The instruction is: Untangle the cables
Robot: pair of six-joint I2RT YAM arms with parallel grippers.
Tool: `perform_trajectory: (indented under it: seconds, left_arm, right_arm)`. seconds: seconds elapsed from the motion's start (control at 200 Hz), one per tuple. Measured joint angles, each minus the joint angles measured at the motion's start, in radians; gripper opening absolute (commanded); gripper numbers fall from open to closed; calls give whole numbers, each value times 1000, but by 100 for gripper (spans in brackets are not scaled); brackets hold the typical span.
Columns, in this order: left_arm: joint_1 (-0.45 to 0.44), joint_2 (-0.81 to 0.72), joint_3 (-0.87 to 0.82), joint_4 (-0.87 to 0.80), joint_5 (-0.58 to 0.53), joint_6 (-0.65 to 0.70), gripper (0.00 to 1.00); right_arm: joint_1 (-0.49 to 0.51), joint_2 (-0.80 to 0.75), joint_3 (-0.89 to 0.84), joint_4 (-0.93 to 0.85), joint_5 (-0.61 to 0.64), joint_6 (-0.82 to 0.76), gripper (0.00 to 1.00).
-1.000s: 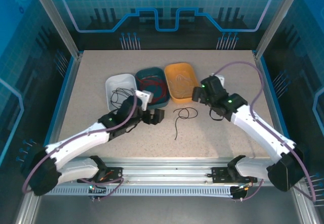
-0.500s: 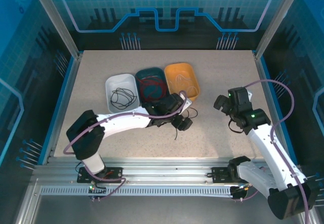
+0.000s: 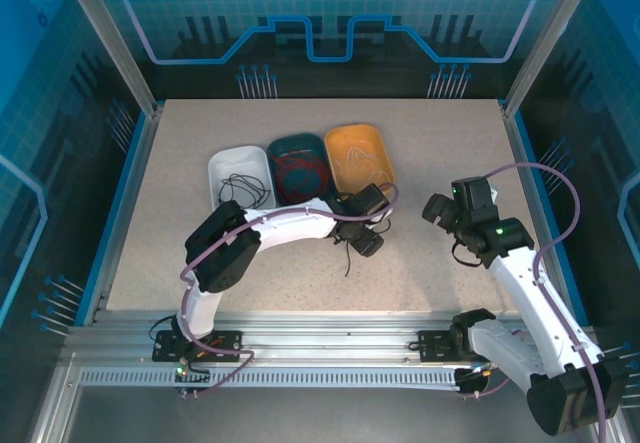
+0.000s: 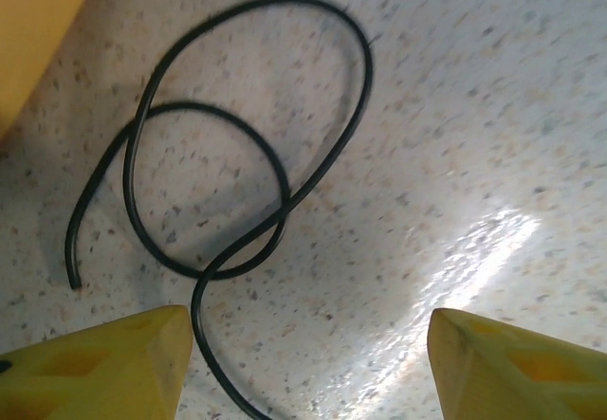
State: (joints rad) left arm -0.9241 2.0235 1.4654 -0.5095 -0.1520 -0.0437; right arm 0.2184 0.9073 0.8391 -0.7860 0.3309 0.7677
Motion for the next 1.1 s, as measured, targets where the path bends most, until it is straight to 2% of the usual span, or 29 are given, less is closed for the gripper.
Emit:
perform_trajectory:
  seconds: [0.46, 0.63, 0.7, 0.886, 0.996, 1.101]
  left_arm:
    - [-2, 101, 61, -18, -117, 72, 53]
    - [-3, 122, 101, -33, -133, 100, 49]
    - [-3, 134, 120, -36, -139, 106, 44]
    - [-3, 166, 153, -48, -139, 124, 40]
    - [-3, 169, 162, -62, -136, 126, 34]
    - [-6, 169, 162, -63, -128, 128, 20]
  right_arm:
    - [-4, 12, -7, 10, -26, 0, 100]
    - [-4, 15, -7, 13, -29, 0, 100]
    - [-4, 15, -7, 16, -29, 0, 100]
    - [-4, 6, -7, 16, -25, 0, 100]
    - [-4, -3, -7, 16, -25, 0, 100]
    - [-4, -5, -7, 16, -24, 0, 100]
